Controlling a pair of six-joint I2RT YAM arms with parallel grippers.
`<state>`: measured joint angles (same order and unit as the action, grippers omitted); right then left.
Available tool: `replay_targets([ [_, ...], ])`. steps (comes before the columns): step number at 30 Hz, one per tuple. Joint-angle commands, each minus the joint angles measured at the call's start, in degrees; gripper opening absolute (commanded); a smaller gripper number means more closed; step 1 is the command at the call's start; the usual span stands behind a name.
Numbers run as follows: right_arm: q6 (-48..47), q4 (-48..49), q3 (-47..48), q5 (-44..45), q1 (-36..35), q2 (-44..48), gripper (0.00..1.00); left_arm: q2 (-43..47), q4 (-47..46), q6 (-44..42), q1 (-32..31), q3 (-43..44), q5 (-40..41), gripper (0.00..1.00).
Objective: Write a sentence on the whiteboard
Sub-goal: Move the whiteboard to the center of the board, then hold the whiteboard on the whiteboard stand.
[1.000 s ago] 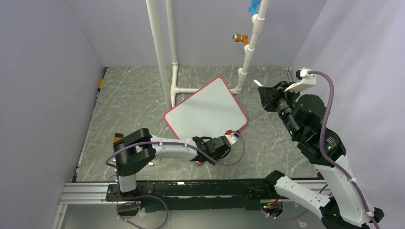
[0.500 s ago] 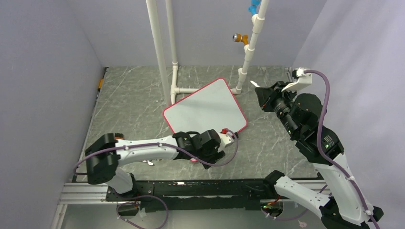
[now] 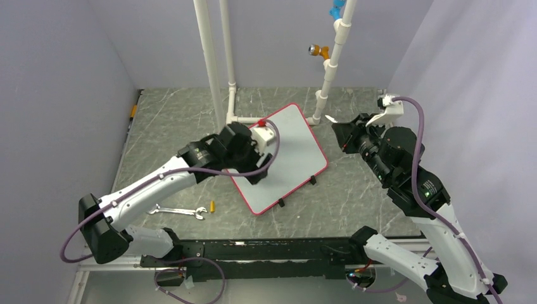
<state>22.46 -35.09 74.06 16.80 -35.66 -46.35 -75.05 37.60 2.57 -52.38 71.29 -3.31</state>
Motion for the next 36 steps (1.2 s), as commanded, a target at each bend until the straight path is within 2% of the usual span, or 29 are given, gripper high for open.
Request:
replay_targets([
  [1, -0.6, 2.8, -1.3, -2.0, 0.1, 1.0, 0.0, 0.5, -0.8, -3.6, 5.5, 3.2, -3.8, 0.76],
  [7, -1.5, 3.3, -2.3, -5.2, 0.1, 1.0, 0.0, -8.5, 1.1, -6.8, 11.3, 12.1, -5.3, 0.78],
  [14, -2.8, 3.5, -5.7, -6.9, 0.1, 3.4, 0.0, -17.9, 5.3, -9.0, 14.2, 22.9, -6.7, 0.81],
  [21, -2.2, 4.2, -10.2, -8.8, 0.0, 5.2, 0.0, -26.3, 9.9, -7.5, 19.1, 33.3, -10.4, 0.84],
  [31, -3.4, 3.0, -10.7, -8.0, 0.0, 6.2, 0.0, -31.3, 9.5, -4.8, 21.0, 35.8, -10.7, 0.84],
  [36, -3.6, 2.5, -10.9, -7.7, 0.1, 6.5, 0.0, -30.3, 7.9, -3.0, 21.0, 30.7, -11.9, 0.84],
])
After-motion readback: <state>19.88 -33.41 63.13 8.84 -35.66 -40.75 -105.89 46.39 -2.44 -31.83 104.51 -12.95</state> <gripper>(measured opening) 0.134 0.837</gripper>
